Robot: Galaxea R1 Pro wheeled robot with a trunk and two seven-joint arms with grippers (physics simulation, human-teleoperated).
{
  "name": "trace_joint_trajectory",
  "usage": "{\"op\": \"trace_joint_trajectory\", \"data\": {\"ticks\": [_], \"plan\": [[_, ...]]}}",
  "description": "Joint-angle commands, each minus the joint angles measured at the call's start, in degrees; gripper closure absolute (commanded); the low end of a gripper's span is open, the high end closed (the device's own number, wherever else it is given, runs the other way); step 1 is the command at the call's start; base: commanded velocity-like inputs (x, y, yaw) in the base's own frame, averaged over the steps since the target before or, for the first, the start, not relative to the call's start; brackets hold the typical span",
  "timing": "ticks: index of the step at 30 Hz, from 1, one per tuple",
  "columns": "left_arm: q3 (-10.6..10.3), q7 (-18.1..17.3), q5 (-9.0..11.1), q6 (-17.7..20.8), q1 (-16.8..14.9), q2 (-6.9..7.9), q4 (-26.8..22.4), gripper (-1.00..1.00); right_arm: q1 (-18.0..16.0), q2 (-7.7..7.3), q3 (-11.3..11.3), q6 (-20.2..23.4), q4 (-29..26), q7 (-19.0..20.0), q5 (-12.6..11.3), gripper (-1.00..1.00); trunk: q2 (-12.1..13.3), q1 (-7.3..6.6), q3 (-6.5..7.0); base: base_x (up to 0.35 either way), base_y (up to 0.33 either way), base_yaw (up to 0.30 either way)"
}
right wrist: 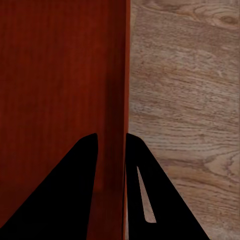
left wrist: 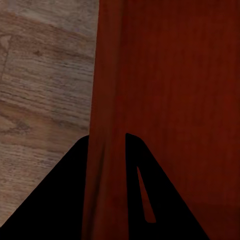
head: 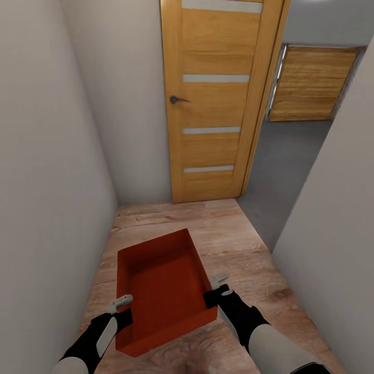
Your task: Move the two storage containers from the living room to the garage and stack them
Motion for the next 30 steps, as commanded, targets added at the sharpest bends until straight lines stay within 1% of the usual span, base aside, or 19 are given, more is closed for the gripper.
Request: {"op": "trace_joint_trajectory", "data": {"ticks": [1,8,25,28,30], "plan": [[-3.7,0.4,2.4,1.5,0.0,-1.19,0.0,1.0,0.0,0.75,5.1,0.4,-0.2,2.0,-0.5,1.0,0.0,0.03,-0.05,0.341,0.124,0.0],[-3.7,0.4,2.4,1.5,0.0,-1.23,0.0,1.0,0.0,0.75,5.1,0.4,-0.3,2.0,-0.5,1.0,0.0,0.03,-0.05,0.341,0.107,0.0],[-3.7,0.4,2.4,1.5,0.0,-1.22,0.0,1.0,0.0,0.75,5.1,0.4,-0.3,2.0,-0.5,1.0,0.0,0.03,-0.05,0.341,0.006,-0.002],[-3.7,0.5,2.4,1.5,0.0,-1.22,0.0,1.0,0.0,0.75,5.1,0.4,-0.2,2.0,-0.5,1.0,0.0,0.03,-0.05,0.34,0.0,-0.105],[-3.6,0.5,2.4,1.5,0.0,-1.22,-0.1,1.0,0.0,0.75,5.1,0.4,-0.3,2.0,-0.5,1.0,0.0,0.03,-0.05,0.095,0.0,-0.271]]}}
